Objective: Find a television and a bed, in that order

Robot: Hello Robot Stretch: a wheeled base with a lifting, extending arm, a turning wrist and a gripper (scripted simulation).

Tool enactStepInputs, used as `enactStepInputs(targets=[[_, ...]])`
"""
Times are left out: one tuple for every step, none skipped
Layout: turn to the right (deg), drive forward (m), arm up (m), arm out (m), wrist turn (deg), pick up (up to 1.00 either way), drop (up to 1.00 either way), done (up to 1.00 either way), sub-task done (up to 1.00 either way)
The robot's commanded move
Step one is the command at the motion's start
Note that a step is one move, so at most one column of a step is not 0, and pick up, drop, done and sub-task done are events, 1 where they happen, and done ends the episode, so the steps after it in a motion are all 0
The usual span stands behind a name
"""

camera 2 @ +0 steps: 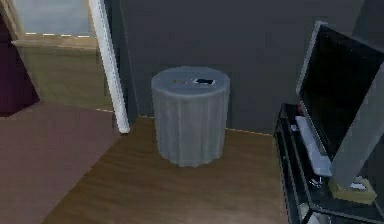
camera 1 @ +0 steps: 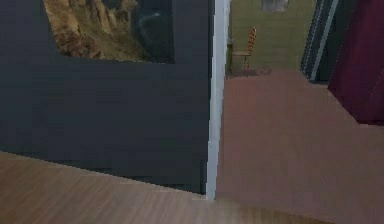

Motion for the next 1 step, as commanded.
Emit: enactStepInputs(targets=[[45.0,0.00,0.00,0.00,0.0,0.00,0.00,0.00,0.00]])
